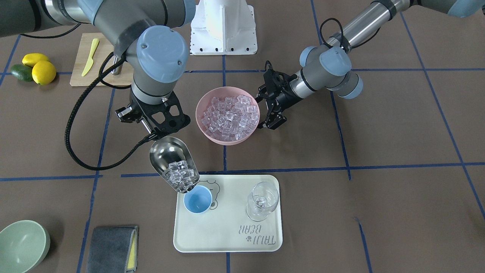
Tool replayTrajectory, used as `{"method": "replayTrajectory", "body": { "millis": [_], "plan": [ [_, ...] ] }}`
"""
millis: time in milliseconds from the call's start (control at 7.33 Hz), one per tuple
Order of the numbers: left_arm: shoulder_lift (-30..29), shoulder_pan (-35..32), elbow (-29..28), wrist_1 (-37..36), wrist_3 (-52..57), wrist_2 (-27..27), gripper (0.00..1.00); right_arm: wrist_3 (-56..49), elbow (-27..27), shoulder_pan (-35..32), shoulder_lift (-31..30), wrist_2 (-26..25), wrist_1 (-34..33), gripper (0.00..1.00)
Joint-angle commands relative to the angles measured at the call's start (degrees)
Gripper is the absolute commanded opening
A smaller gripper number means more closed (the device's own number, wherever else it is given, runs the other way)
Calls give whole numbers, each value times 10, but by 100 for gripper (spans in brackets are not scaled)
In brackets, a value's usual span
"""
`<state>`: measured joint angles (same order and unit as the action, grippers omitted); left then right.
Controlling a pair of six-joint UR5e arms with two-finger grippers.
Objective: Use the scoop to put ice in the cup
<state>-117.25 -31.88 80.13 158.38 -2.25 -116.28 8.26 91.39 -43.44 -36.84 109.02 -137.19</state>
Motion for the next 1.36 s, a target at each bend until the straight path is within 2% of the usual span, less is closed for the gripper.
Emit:
{"method": "replayTrajectory", "body": {
  "millis": [0, 136, 545, 818, 1227],
  "plan": [
    [0, 0, 0, 0, 0, 0, 100, -60, -32, -2, 43, -35, -73, 0],
    [0, 0, 0, 0, 0, 0, 100, -82, -70, -2, 73, -42, -91, 0],
    [-1, 0, 0, 0, 0, 0, 100, -129, -88, -23, 78, -48, -114, 0],
    [0, 0, 0, 1, 0, 0, 100, -131, -135, -26, 115, -48, -114, 0],
    [0, -1, 0, 1, 0, 0, 100, -132, -143, -25, 128, -49, -113, 0]
  ]
}}
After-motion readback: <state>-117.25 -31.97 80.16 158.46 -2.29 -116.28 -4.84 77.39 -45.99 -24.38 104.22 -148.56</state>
